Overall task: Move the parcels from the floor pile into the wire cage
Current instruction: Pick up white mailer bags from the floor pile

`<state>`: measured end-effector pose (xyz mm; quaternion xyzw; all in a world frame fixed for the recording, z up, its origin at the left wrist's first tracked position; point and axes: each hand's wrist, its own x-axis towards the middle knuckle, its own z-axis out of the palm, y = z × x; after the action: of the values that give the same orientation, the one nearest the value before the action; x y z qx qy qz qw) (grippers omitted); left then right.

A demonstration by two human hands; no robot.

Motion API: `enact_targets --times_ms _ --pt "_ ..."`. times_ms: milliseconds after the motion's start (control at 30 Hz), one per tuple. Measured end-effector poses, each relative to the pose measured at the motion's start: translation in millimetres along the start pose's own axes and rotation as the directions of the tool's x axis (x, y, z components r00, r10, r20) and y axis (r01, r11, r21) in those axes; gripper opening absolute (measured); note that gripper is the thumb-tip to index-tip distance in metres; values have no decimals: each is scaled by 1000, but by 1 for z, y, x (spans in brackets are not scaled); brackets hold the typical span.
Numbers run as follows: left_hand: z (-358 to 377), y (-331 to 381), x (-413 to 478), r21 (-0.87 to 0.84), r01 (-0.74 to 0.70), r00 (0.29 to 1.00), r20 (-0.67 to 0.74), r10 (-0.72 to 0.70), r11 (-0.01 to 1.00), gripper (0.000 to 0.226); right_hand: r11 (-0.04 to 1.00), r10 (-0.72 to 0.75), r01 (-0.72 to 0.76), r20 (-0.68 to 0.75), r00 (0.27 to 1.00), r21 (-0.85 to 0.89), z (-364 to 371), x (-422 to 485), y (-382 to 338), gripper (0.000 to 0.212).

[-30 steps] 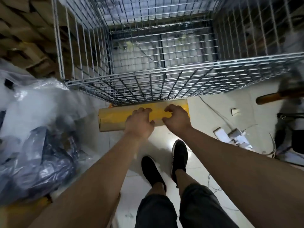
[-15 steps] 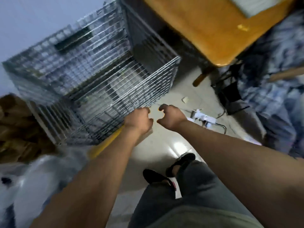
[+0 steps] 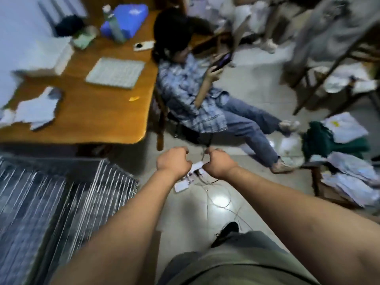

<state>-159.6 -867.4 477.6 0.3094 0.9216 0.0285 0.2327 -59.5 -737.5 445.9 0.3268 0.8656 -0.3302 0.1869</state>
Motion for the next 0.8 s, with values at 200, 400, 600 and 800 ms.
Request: enact_targets --times_ms 200,400,600,800 --pt "7 143 53 150 -316 949 64 309 937 42 956 251 -226 -122 960 189 -58 -24 116 57" --pt "43 258 66 205 -605 794 230 563 769 46 800 542 -456 -145 828 388 -69 -75 208 54" --pt "75 325 56 244 -803 594 381 708 543 45 603 741 -577 -120 661 551 -59 -118 248 55" --pt "85 356 54 241 -892 453 470 758 383 46 467 831 -613 -78 551 637 -50 -133 254 57"
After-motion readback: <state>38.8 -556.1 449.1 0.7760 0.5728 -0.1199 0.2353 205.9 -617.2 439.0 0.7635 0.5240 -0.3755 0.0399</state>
